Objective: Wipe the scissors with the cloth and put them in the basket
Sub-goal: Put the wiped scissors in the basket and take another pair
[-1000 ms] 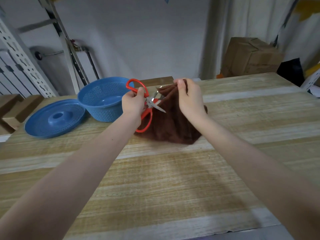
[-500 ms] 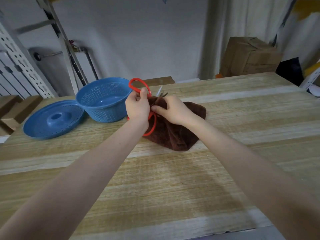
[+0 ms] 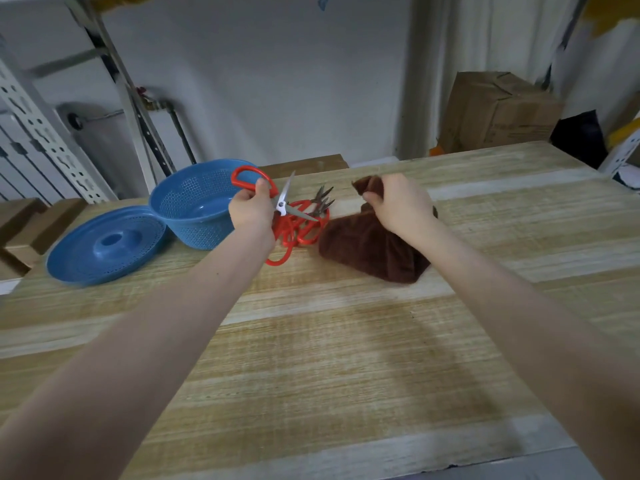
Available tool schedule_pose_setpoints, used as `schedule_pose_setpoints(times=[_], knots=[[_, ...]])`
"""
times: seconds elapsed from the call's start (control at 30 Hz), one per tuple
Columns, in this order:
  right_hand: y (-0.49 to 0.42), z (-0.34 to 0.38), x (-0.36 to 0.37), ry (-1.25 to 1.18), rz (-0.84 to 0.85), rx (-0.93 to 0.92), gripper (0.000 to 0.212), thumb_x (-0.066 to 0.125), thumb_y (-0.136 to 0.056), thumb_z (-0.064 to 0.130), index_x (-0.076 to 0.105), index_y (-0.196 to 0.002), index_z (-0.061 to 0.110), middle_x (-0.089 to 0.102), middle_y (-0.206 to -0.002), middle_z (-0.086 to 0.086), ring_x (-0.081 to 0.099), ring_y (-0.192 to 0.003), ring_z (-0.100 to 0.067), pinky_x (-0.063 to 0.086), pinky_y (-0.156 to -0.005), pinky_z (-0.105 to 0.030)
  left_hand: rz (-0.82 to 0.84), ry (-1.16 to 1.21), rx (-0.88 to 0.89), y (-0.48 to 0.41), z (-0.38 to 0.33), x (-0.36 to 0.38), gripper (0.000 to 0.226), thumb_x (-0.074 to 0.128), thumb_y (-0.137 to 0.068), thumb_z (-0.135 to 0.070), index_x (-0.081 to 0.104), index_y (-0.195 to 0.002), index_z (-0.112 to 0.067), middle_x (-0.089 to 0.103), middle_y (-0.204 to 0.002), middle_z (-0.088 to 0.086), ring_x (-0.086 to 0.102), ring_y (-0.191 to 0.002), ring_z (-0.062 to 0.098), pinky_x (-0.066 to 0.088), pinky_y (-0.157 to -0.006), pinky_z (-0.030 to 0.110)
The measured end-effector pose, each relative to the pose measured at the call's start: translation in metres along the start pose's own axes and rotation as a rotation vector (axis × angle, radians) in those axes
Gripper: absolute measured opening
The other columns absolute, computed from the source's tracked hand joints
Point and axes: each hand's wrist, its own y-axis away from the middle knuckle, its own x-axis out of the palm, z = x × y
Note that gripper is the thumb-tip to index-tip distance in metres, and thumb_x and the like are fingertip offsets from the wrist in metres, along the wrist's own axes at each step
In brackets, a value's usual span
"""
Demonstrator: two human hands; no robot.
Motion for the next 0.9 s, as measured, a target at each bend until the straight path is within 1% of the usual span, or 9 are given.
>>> schedule_pose_setpoints(times=[0.13,0.23,0.3,0.43,0.53,0.67,0.8,0.87,0.9], knots=[[0.002,0.019,0.004,0.184,-0.061,-0.103,0.075,0.065,-0.09,0.034,0.026,-0.147,0.004,0.035,-0.149,-0.015,0.032,-0.139,-0.033,0.026,-0.112,-0.052,0.053,0.159,-0.123,0.005,-0.004,0.006,0.025,0.055,-0.098,-0.029,0.055,-0.077,-0.015,0.052,-0.074,0.002,0.057,-0.073,0.024,0.056,-0.079,0.04],[0.023,0.031,0.015,0.007,-0.364,-0.324,0.033,0.061,-0.091,0.025,0.058,-0.12,0.011,0.059,-0.123,-0.008,0.054,-0.115,-0.03,0.039,-0.095,-0.039,0.049,0.285,-0.197,0.001,-0.014,0.001,0.019,0.055,-0.099,-0.027,0.056,-0.088,-0.01,0.05,-0.079,0.003,0.055,-0.066,0.021,0.053,-0.064,0.031],[0.033,0.043,0.02,-0.224,-0.207,-0.248,0.022,0.051,-0.096,0.029,0.066,-0.101,0.012,0.069,-0.099,-0.005,0.064,-0.092,-0.026,0.048,-0.079,-0.035,0.042,0.339,-0.218,-0.005,-0.019,-0.003,0.02,0.055,-0.098,-0.028,0.058,-0.103,-0.009,0.051,-0.081,0.003,0.057,-0.065,0.019,0.054,-0.06,0.031],[0.037,0.065,0.034,-0.675,0.366,-0.133,0.044,0.049,-0.099,0.039,0.07,-0.091,0.001,0.074,-0.087,-0.013,0.071,-0.081,-0.027,0.055,-0.069,-0.036,0.093,0.421,-0.263,-0.006,-0.022,-0.008,0.024,0.058,-0.096,-0.031,0.06,-0.108,-0.01,0.06,-0.093,0.006,0.065,-0.076,0.022,0.06,-0.074,0.039],[0.035,0.076,0.041,-0.783,0.415,-0.104,0.026,0.056,-0.097,0.024,0.067,-0.088,0.003,0.073,-0.088,-0.013,0.069,-0.076,-0.022,0.051,-0.06,-0.024,0.134,0.401,-0.237,0.0,-0.022,-0.014,0.019,0.061,-0.095,-0.027,0.06,-0.103,-0.01,0.06,-0.101,0.007,0.066,-0.087,0.024,0.058,-0.083,0.042],[0.028,0.08,0.045,-0.927,0.44,0.05,0.024,0.059,-0.096,0.02,0.067,-0.077,0.009,0.068,-0.074,-0.005,0.063,-0.065,-0.012,0.049,-0.053,-0.015,0.052,0.242,-0.077,-0.009,-0.028,-0.041,0.016,0.066,-0.085,-0.006,0.057,-0.083,-0.019,0.065,-0.082,-0.002,0.066,-0.087,0.015,0.048,-0.08,0.032],[0.018,0.097,0.051,-1.134,0.471,0.201,0.019,0.062,-0.094,0.019,0.067,-0.08,0.006,0.068,-0.077,-0.007,0.066,-0.07,-0.017,0.059,-0.077,-0.031,0.121,0.222,0.017,-0.019,-0.032,-0.06,0.012,0.066,-0.082,-0.002,0.063,-0.083,-0.013,0.07,-0.074,0.0,0.067,-0.075,0.013,0.053,-0.08,0.031],[0.008,0.11,0.053,-1.206,0.431,0.238,0.019,0.062,-0.095,0.02,0.065,-0.082,0.007,0.067,-0.076,-0.004,0.066,-0.071,-0.015,0.053,-0.089,-0.038,0.188,0.182,0.031,-0.021,-0.036,-0.066,0.004,0.065,-0.086,-0.017,0.066,-0.082,-0.015,0.068,-0.079,-0.002,0.064,-0.081,0.015,0.05,-0.082,0.032],[0.002,0.117,0.053,-1.231,0.406,0.244,0.018,0.061,-0.095,0.021,0.065,-0.085,0.006,0.067,-0.076,-0.002,0.066,-0.07,-0.013,0.051,-0.09,-0.037,0.228,0.157,0.022,-0.024,-0.038,-0.067,0.014,0.06,-0.089,-0.027,0.067,-0.082,-0.016,0.066,-0.082,-0.003,0.063,-0.084,0.016,0.047,-0.085,0.033]])
